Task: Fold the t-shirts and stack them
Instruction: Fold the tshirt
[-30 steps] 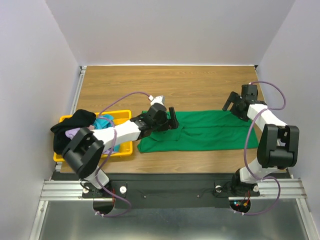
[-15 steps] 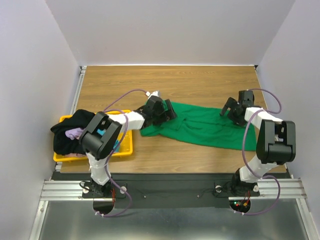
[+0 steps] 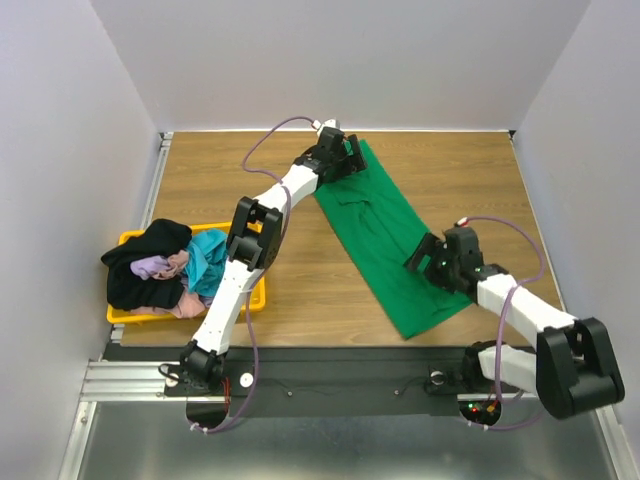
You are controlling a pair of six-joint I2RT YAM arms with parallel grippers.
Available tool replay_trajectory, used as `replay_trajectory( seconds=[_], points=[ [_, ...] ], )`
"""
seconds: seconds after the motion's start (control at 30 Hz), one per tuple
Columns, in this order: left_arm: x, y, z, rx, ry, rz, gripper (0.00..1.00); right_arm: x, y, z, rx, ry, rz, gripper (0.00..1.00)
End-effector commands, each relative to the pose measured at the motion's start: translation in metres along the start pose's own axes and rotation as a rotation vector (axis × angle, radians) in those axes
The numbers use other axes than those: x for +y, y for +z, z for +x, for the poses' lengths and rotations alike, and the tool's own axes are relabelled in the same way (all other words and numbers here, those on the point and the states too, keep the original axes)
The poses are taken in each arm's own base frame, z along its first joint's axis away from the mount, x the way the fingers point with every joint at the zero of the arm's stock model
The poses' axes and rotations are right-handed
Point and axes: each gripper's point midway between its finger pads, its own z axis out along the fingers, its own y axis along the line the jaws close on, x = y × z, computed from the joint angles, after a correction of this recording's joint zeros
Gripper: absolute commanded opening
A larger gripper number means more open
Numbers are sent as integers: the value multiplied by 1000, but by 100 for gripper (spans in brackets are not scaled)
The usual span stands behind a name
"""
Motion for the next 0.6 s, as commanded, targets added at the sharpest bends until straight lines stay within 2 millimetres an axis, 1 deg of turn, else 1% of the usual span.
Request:
replay_trajectory(
  seconds=[0.0,0.07,0.1,0.17,0.2,0.27,0.3,0.33,0.37,0.4,0.43,0.47,0.57],
  points=[
    [-5,10,13,64,25,38,99,3,-17,83,213,46,-65,100],
    [-11,14,9,39,13,74,99,0,-20,106,270,60,-82,100],
    [-16,17,4,14,4,98,99,5,-24,117,297,37,-110,100],
    [-21,21,1,-1,-14,120,99,10,-28,128,317,35,-129,100],
    [-26,24,-2,-21,-19,150,99,17,-31,136,330,6,-156,100],
    [-30,28,-2,-23,-43,177,99,26,-33,142,338,-15,-183,100],
    [-28,33,3,-15,-66,182,99,30,-34,148,344,-51,-183,100],
    [-36,33,-3,-33,-74,217,99,36,-35,149,342,-68,-190,100],
    [-42,34,-2,-26,-78,252,99,40,-35,151,347,-82,-193,100],
    [-42,37,1,-25,-91,269,99,43,-34,154,354,-97,-194,100],
    [-50,36,-4,-44,-112,307,99,51,-33,158,364,-128,-202,100],
    [-54,36,-5,-49,-119,327,99,56,-33,160,365,-146,-208,100],
    [-58,37,-11,-73,-138,349,99,72,-34,159,352,-187,-229,100]
  ],
)
